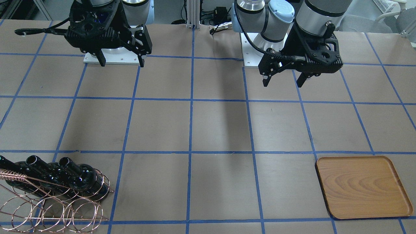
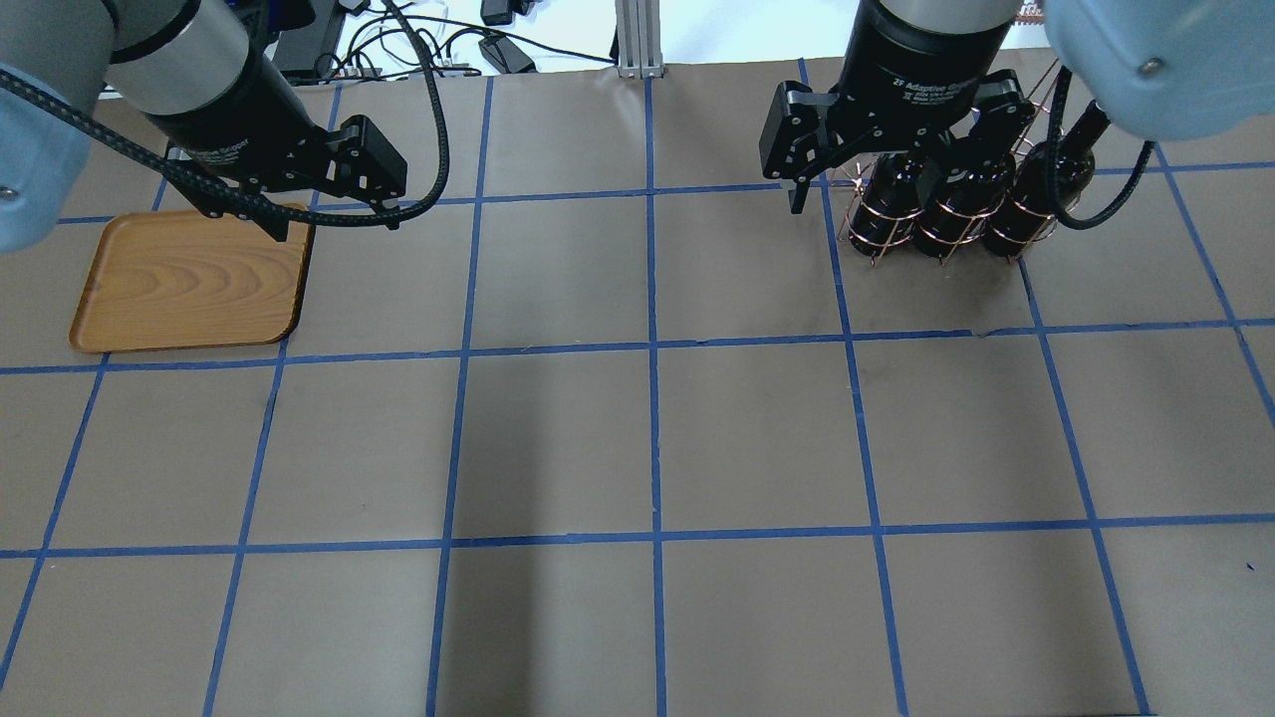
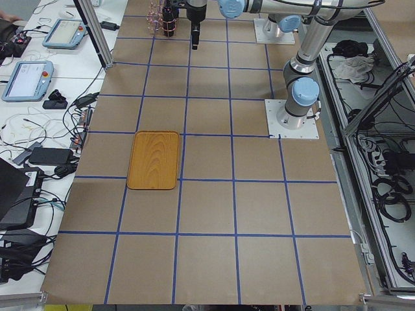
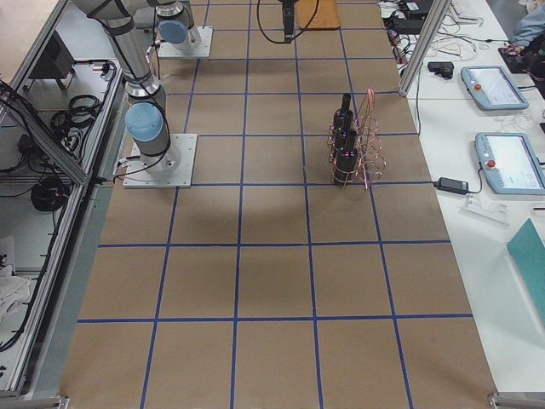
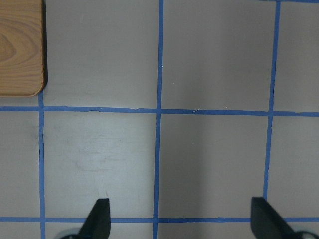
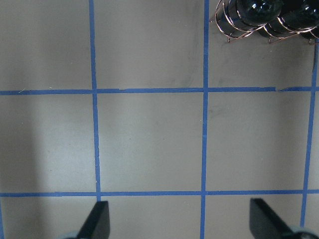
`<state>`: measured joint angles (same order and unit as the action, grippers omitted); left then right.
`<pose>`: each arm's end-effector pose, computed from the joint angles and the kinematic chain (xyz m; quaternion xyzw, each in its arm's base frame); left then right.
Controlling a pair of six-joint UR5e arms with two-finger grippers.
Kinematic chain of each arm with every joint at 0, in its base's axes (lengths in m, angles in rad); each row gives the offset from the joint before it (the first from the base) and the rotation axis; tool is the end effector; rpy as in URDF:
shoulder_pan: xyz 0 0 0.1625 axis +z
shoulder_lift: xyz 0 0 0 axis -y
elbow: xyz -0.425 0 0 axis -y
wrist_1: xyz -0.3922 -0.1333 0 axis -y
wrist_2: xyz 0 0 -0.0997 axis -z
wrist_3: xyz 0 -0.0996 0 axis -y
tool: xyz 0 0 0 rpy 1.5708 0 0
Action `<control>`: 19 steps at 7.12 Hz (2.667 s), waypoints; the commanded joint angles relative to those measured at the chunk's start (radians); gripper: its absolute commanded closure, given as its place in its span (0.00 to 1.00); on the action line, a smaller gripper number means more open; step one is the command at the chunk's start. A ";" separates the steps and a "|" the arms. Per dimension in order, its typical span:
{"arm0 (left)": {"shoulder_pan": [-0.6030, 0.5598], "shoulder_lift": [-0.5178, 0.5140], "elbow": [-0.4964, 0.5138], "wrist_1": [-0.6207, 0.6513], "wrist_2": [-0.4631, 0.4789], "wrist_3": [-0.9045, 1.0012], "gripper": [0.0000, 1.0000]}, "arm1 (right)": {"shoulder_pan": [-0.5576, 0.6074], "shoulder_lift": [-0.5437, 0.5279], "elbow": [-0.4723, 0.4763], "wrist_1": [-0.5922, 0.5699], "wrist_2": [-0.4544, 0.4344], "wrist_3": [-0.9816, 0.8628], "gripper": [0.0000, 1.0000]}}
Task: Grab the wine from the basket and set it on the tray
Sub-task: 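Lower the right gripper over the bottles in the copper wire rack, then grasp the neck of a dark wine bottle with the right gripper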
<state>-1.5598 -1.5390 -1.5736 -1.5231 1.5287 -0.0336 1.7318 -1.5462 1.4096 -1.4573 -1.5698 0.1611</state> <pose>-0.1321 -0.4870 0.5071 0.0215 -0.9988 0.0381 0.0215 0.2120 -0.4731 0.5435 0.0000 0.9999 -0.0113 0.0023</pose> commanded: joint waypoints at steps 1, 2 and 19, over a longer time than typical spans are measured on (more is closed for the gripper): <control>0.000 -0.009 -0.006 0.000 -0.010 -0.002 0.00 | 0.000 0.000 0.000 0.000 -0.002 -0.002 0.00; 0.000 -0.009 -0.008 0.000 -0.002 -0.002 0.00 | 0.000 0.000 0.000 0.002 -0.003 -0.002 0.00; 0.001 -0.003 -0.014 -0.005 0.024 0.000 0.00 | -0.337 0.397 -0.115 -0.262 -0.065 -0.416 0.14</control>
<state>-1.5586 -1.5417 -1.5861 -1.5280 1.5512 -0.0337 1.3950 -1.1638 1.2897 -1.7117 -1.6351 -0.2477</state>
